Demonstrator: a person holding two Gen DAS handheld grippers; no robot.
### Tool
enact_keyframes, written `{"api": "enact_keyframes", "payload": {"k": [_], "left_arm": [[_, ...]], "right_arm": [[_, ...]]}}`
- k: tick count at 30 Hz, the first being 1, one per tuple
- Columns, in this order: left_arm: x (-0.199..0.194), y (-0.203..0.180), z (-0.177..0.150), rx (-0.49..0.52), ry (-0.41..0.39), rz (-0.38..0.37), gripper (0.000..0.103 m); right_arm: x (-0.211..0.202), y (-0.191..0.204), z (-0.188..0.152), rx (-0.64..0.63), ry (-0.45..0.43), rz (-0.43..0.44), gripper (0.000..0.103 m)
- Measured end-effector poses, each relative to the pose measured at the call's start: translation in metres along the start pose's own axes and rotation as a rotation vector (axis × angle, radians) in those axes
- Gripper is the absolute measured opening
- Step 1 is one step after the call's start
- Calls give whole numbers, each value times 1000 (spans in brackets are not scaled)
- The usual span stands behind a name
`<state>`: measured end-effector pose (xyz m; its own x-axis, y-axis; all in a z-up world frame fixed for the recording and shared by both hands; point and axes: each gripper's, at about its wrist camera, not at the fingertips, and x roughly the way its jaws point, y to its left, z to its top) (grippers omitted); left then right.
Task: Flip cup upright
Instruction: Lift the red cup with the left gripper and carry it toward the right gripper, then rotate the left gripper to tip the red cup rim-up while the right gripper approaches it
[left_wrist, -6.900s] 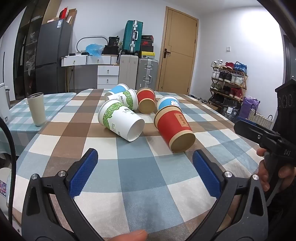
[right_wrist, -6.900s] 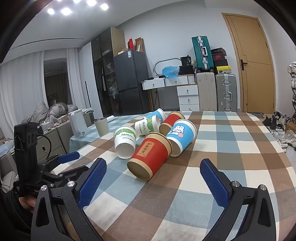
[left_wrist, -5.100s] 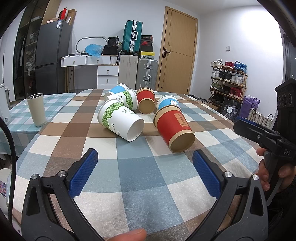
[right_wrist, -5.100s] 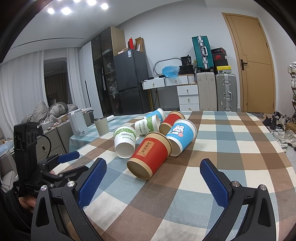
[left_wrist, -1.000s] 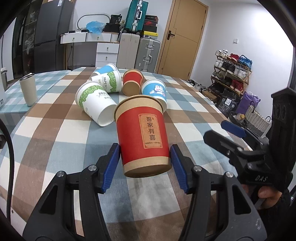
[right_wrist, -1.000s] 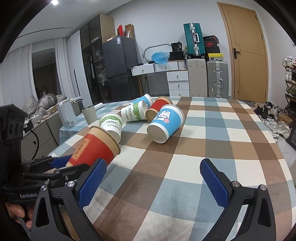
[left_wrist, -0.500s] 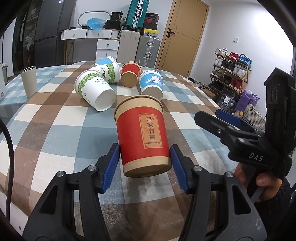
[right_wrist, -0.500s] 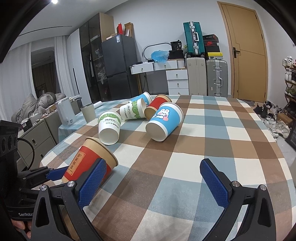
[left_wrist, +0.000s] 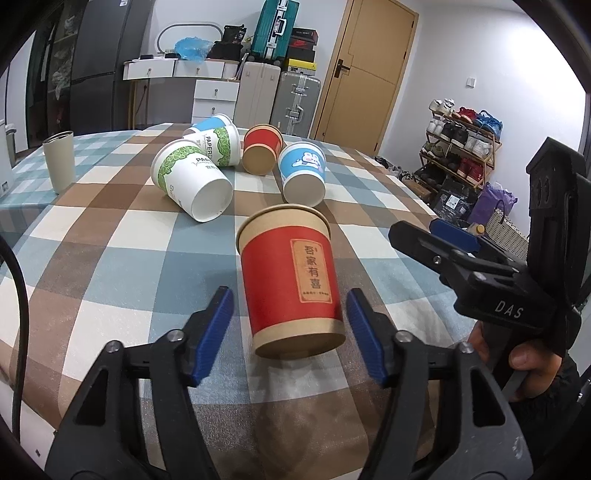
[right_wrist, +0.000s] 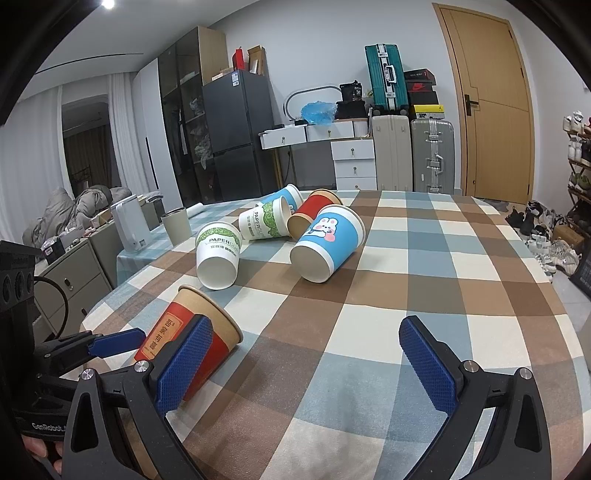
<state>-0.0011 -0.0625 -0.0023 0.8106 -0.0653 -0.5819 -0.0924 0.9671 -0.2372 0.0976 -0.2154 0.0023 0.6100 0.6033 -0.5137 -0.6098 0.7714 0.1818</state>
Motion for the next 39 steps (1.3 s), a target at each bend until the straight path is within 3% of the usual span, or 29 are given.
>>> {"api": "enact_keyframes", "payload": {"k": [4,10,14,31,39], "left_arm": [[-4,6,4,-8,-22,-2,80],[-10,17,12,-6,-46,6,85],[-13,29,19,-10,-76,19,102],[-14,59,33,83,-219,32,102],[-4,66,31,82,-219,58,102]], "right_arm": [[1,-2,1,11,3,5,103],[1,-1,0,8,9,7,103],[2,1,0,0,13,8,103],[7,16,0,3,58,54,103],[10,24,-1,-11,74,62,103]]}}
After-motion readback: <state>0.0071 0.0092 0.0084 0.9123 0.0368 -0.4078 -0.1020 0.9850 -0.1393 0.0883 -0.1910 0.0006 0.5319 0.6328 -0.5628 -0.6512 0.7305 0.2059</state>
